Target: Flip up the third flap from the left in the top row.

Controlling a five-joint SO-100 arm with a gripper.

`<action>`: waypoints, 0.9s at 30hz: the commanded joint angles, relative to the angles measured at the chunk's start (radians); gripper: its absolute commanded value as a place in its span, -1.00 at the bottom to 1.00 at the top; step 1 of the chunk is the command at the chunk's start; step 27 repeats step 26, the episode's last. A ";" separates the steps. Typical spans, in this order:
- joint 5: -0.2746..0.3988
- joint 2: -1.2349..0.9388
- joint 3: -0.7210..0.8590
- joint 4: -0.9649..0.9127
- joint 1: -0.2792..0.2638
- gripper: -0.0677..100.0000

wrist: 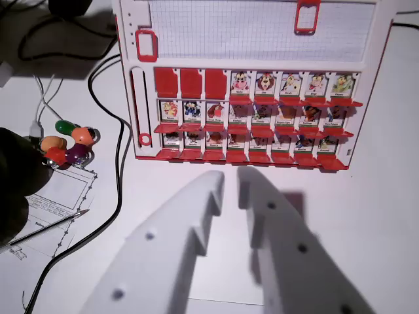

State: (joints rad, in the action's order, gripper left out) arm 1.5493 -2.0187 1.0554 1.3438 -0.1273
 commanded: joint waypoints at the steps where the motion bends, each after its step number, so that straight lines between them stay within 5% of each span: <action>1: 0.006 -0.086 0.014 -0.055 0.009 -0.95; 27: -0.003 -0.161 0.078 -0.095 0.021 -0.95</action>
